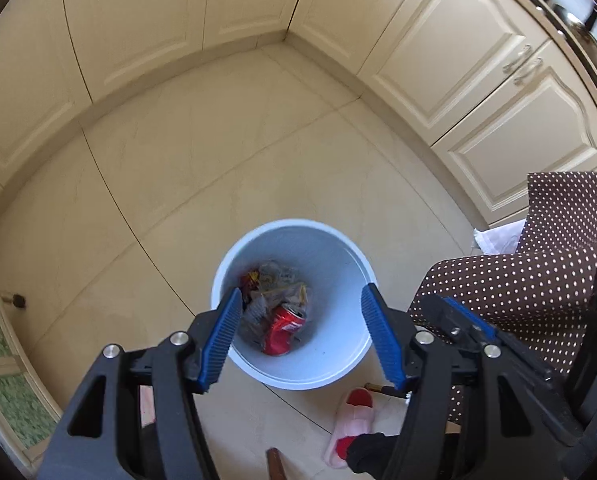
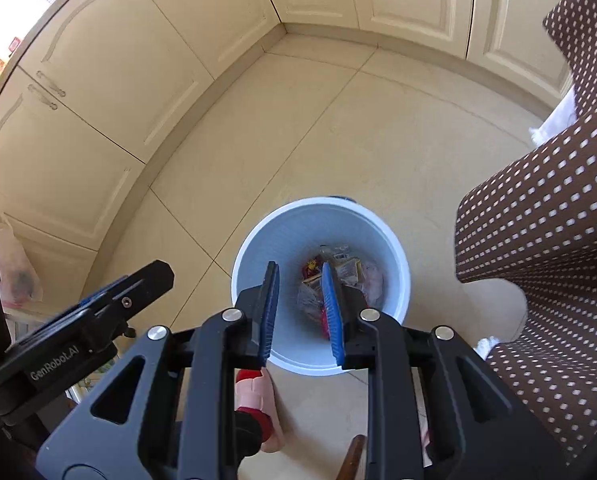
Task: Collect trash
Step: 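Carry the chip bag and red can over the blue bucket and open both grippers, then move both grippers back over the table toward the orange peels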
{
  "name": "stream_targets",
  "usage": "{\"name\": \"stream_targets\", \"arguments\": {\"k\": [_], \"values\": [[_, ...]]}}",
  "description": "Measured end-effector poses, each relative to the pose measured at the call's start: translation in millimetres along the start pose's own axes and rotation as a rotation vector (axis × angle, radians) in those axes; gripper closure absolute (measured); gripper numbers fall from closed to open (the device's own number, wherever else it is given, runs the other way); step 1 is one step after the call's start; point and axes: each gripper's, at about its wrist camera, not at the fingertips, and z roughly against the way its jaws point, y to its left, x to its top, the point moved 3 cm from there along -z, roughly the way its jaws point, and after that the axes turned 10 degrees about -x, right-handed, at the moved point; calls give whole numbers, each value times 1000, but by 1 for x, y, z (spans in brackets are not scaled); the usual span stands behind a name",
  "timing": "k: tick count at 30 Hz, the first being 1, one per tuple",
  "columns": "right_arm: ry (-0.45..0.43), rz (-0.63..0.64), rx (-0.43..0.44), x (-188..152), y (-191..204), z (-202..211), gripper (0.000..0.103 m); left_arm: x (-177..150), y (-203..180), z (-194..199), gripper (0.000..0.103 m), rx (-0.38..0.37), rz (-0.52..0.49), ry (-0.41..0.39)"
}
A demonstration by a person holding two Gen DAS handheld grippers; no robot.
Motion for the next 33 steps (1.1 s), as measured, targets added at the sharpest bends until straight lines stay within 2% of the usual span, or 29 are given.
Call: {"name": "stream_targets", "arguments": {"k": [4, 9, 16, 19, 20, 21, 25, 29, 33], "values": [[-64, 29, -5, 2, -1, 37, 79, -3, -12, 34, 42, 16, -34, -85], [-181, 75, -14, 0, -4, 106, 79, -6, -36, 88, 42, 29, -81, -190], [-364, 106, -22, -10, -24, 220, 79, -19, -108, 176, 38, -39, -200, -335], [-451, 107, -46, -19, -43, 271, 72, -28, -149, 207, 37, -73, -266, -386], [-477, 106, -62, -23, -51, 286, 65, -33, -164, 215, 36, -88, -288, -397], [-507, 103, -78, -27, -62, 304, 58, -37, -180, 220, 35, -102, -312, -405], [-587, 68, -149, -42, -106, 355, 58, -52, -251, 232, 34, -159, -424, -407], [-635, -21, -223, -55, -175, 392, 54, -68, -322, 222, 34, -246, -518, -355], [-636, -142, -304, -65, -258, 409, 54, -78, -387, 200, 34, -304, -595, -280]]}}
